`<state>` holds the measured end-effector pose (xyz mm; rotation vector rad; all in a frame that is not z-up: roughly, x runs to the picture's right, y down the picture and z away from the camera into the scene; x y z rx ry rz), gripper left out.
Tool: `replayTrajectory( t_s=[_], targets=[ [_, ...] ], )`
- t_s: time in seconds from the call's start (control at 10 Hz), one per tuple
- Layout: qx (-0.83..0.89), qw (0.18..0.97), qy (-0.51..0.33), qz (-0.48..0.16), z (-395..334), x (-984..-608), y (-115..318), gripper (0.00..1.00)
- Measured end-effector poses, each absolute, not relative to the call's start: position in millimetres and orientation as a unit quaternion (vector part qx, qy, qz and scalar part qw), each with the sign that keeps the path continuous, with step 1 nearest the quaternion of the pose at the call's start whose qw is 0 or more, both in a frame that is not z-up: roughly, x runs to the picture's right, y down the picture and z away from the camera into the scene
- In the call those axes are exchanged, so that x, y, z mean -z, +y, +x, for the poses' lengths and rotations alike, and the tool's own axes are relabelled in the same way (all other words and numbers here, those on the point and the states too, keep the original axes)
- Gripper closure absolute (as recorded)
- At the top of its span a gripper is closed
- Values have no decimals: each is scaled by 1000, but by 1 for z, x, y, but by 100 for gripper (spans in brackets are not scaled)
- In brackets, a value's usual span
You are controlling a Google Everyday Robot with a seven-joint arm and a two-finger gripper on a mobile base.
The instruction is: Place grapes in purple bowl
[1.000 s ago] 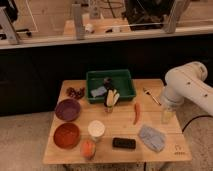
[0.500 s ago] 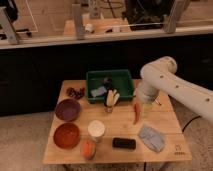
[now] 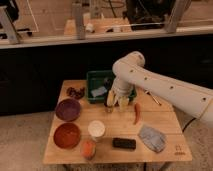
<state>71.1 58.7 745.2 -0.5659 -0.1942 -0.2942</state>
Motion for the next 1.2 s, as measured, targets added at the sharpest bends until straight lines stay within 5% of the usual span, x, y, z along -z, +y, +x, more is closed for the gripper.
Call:
replayTrajectory(
  t_s=[0.7, 1.2],
  targets=[
    [138, 946, -103, -274, 68, -749, 57, 20],
    [133, 946, -147, -256, 0, -804, 23, 20]
  ],
)
